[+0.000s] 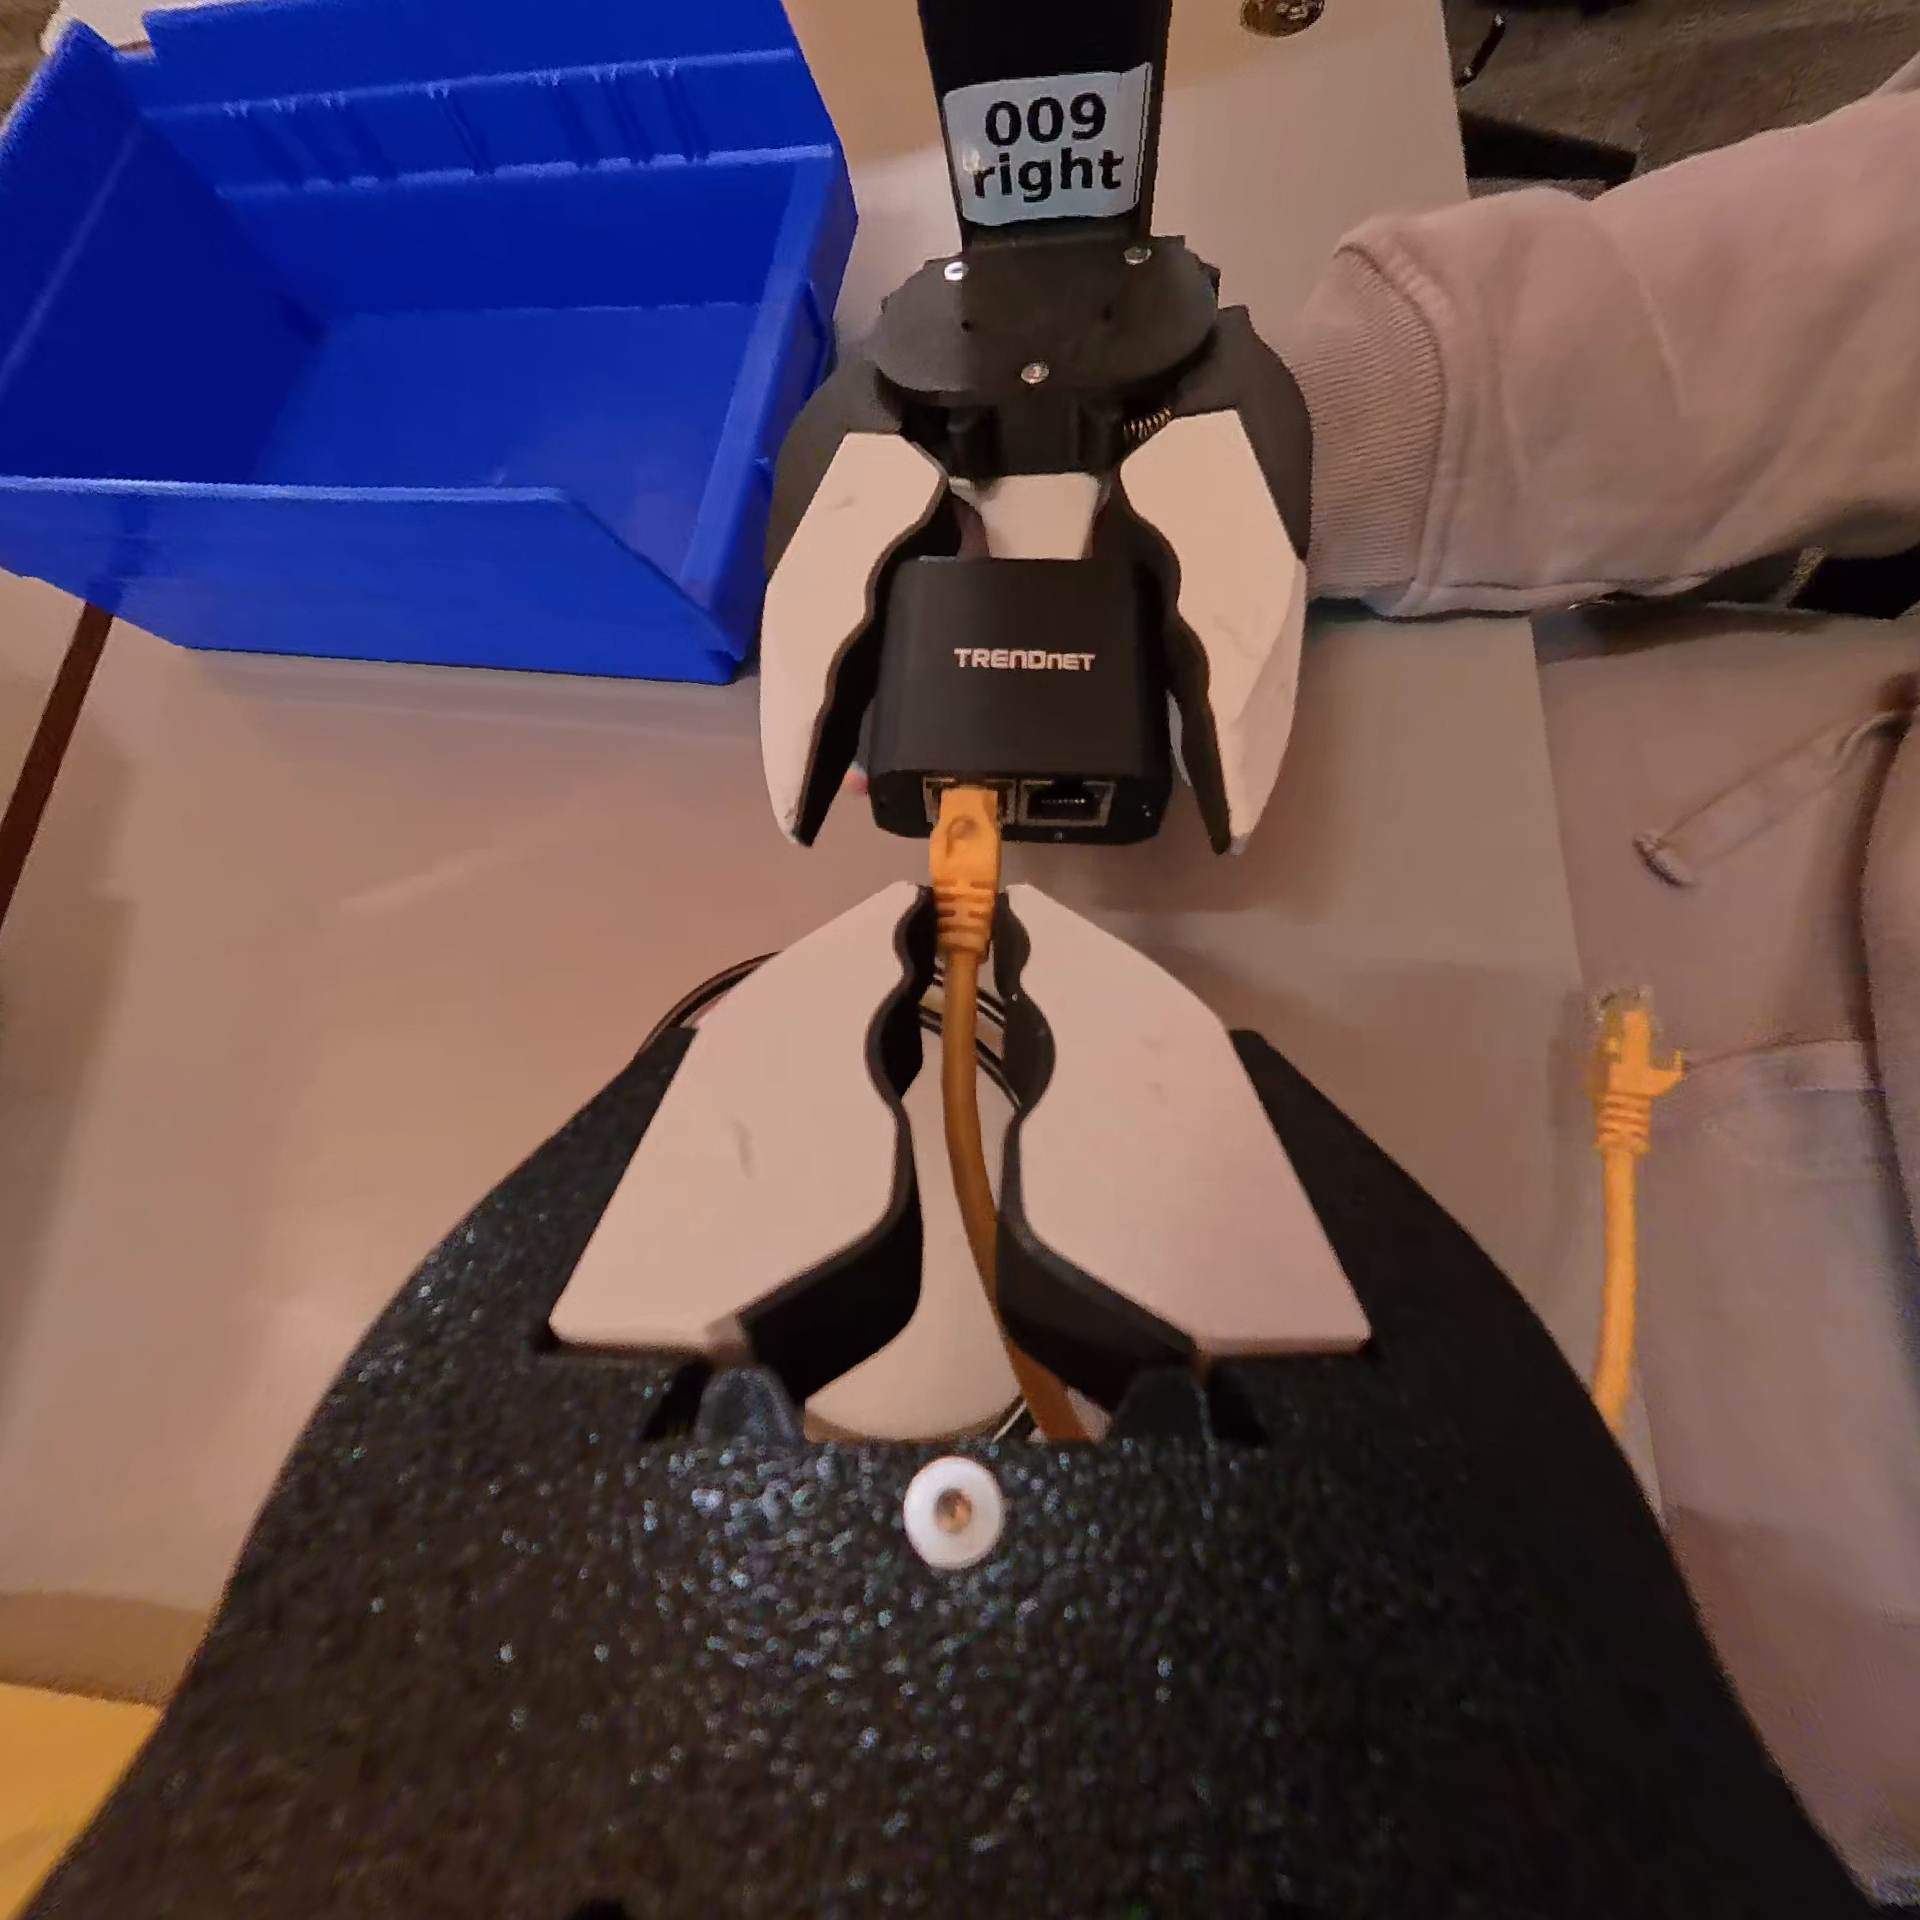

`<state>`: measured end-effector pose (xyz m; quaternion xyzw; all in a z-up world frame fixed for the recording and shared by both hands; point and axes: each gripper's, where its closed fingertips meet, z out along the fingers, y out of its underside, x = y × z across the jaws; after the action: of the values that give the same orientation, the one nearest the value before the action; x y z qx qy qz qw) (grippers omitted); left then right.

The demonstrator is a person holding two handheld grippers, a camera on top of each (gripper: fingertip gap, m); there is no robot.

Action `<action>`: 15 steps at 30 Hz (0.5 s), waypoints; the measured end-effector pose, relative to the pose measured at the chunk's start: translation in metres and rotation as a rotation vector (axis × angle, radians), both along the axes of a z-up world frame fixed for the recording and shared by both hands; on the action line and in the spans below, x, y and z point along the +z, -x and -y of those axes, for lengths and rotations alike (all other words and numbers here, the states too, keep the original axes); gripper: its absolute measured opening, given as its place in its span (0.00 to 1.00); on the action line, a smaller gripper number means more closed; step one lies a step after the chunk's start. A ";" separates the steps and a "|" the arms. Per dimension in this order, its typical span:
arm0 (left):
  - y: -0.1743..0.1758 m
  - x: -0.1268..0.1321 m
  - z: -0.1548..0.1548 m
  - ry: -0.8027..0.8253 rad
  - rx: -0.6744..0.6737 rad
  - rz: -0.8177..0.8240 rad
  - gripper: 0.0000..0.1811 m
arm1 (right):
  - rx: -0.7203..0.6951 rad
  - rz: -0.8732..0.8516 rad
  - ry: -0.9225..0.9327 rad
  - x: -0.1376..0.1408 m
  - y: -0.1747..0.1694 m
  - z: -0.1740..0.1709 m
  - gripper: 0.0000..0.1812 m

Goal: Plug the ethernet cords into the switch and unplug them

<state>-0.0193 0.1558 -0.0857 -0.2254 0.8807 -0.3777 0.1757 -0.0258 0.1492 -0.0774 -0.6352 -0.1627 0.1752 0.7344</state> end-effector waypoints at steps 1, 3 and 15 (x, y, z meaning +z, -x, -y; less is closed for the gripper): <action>-0.001 0.002 0.001 0.026 -0.002 0.001 0.06 | -0.006 -0.013 -0.017 0.002 -0.002 0.002 0.41; -0.005 0.016 0.004 0.105 -0.006 0.031 0.06 | 0.001 -0.075 -0.070 0.010 -0.009 0.009 0.41; 0.031 -0.044 -0.064 0.001 0.292 -0.058 0.22 | -0.076 -0.067 -0.091 0.012 -0.055 0.062 0.41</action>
<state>-0.0504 0.2196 -0.1300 -0.3618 0.8431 -0.3420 0.2032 0.0296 0.0870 -0.0658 -0.6006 -0.1216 0.1607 0.7737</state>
